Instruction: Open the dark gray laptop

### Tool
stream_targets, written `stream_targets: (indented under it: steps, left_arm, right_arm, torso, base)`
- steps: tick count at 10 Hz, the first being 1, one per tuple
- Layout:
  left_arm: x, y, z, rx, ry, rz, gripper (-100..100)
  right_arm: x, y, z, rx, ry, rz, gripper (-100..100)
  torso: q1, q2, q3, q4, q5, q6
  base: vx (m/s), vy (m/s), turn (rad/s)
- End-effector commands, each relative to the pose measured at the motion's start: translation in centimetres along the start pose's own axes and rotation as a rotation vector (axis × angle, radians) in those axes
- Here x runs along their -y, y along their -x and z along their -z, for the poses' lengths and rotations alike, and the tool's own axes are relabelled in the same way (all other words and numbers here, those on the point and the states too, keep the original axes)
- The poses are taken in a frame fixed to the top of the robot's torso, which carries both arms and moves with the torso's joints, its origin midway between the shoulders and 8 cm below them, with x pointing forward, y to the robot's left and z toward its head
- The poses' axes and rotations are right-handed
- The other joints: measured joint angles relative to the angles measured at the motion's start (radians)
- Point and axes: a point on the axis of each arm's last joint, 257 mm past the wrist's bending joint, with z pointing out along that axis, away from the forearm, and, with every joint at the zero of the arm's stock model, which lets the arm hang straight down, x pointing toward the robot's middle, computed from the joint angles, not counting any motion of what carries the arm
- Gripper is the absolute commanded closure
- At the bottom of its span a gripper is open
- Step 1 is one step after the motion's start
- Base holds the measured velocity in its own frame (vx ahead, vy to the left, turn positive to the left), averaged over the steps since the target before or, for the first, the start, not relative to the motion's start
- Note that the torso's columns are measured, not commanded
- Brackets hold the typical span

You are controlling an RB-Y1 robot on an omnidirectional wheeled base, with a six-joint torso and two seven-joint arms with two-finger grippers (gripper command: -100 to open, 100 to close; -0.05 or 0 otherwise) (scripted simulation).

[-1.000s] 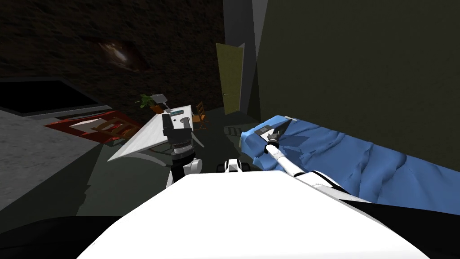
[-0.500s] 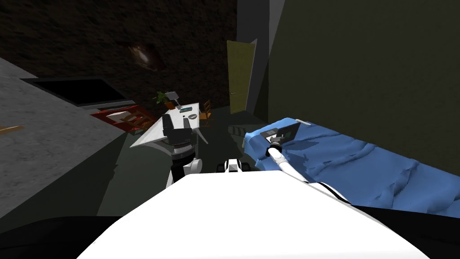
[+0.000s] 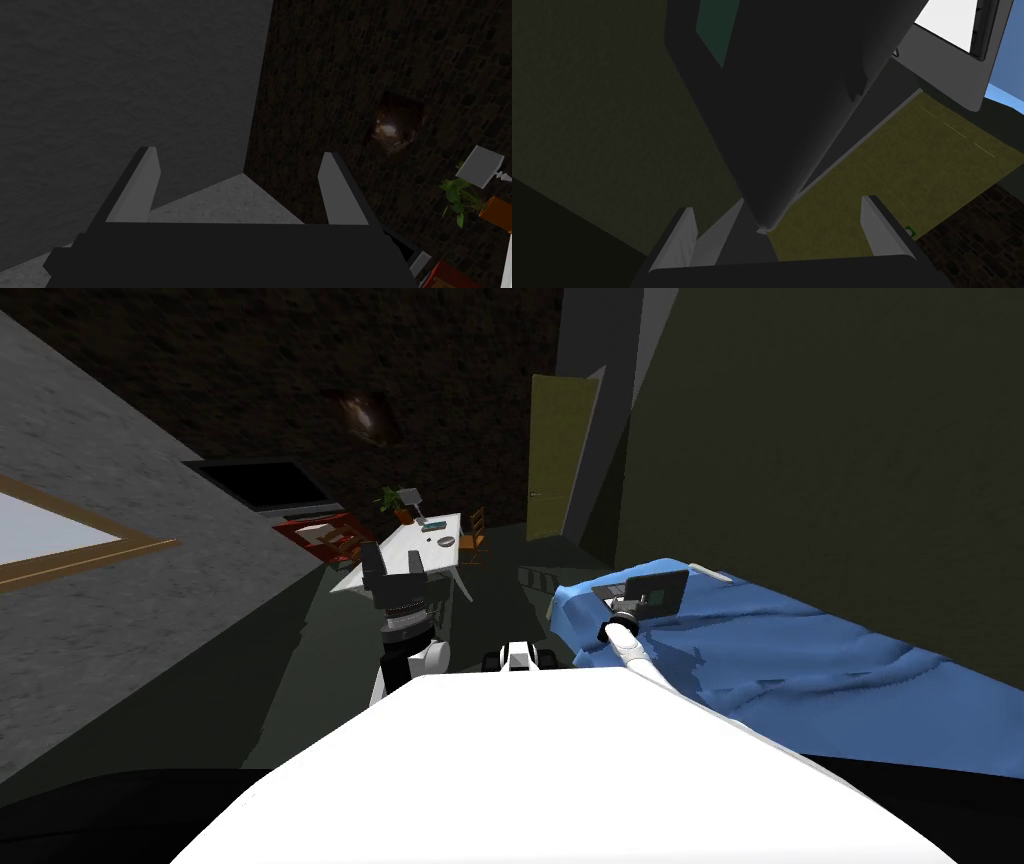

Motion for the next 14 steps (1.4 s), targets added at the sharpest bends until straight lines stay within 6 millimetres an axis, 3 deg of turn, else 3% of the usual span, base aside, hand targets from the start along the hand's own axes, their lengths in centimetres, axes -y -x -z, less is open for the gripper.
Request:
stream_targets:
  steps: [1, 2, 3, 6, 7, 8, 10, 11, 14]
  left_arm:
    - [0.0, 0.0, 0.0, 0.0, 0.0, 0.0, 0]
    - [0.0, 0.0, 0.0, 0.0, 0.0, 0.0, 0]
    - [0.0, 0.0, 0.0, 0.0, 0.0, 0.0, 0]
    - [0.0, 0.0, 0.0, 0.0, 0.0, 0.0, 0]
    - [0.0, 0.0, 0.0, 0.0, 0.0, 0.0, 0]
    - [0.0, 0.0, 0.0, 0.0, 0.0, 0.0, 0]
    - [0.0, 0.0, 0.0, 0.0, 0.0, 0.0, 0]
    - [0.0, 0.0, 0.0, 0.0, 0.0, 0.0, 0]
    - [0.0, 0.0, 0.0, 0.0, 0.0, 0.0, 0]
  right_arm:
    - [3.0, -2.3, -0.5, -0.045, -0.059, -0.014, -100]
    - [2.8, -3.4, 1.1, -0.055, -0.048, -0.007, -100]
    - [3.9, -5.1, 1.3, -0.082, -0.065, 0.001, -100]
    - [6.6, -6.5, 0.8, -0.113, -0.118, -0.012, -100]
    - [6.9, -7.8, 2.4, -0.127, -0.115, 0.003, -100]
    - [8.4, -9.6, 2.8, -0.156, -0.138, 0.012, -100]
    - [10.7, -10.8, 2.7, -0.182, -0.184, 0.005, -100]
    - [10.9, -12.4, 4.5, -0.203, -0.175, 0.033, -100]
    - [15.4, -15.2, 5.2, -0.253, -0.255, 0.038, -100]
  torso:
    - [0.0, 0.0, 0.0, 0.0, 0.0, 0.001]
    - [0.001, -0.001, -0.001, 0.0, 0.0, 0.0]
    - [0.001, 0.0, 0.0, 0.0, 0.0, -0.001]
    - [0.001, -0.001, -0.001, 0.0, 0.0, 0.001]
    - [0.001, -0.001, -0.001, 0.0, 0.0, 0.0]
    - [0.001, 0.0, 0.0, 0.0, 0.0, -0.001]
    - [0.0, -0.001, 0.0, 0.0, 0.0, 0.001]
    - [0.001, -0.001, -0.001, 0.0, 0.0, 0.001]
    - [0.0, -0.001, 0.0, 0.0, 0.0, 0.001]
  base:
    - [-0.004, -0.001, -0.02]
    - [-0.022, -0.013, 0.285]
    - [-0.022, -0.022, 0.434]
    - [-0.005, -0.006, 0.03]
    - [-0.021, -0.017, 0.282]
    - [-0.027, -0.021, 0.435]
    - [-0.009, -0.009, 0.068]
    - [-0.02, -0.013, 0.311]
    - [-0.015, -0.011, 0.167]
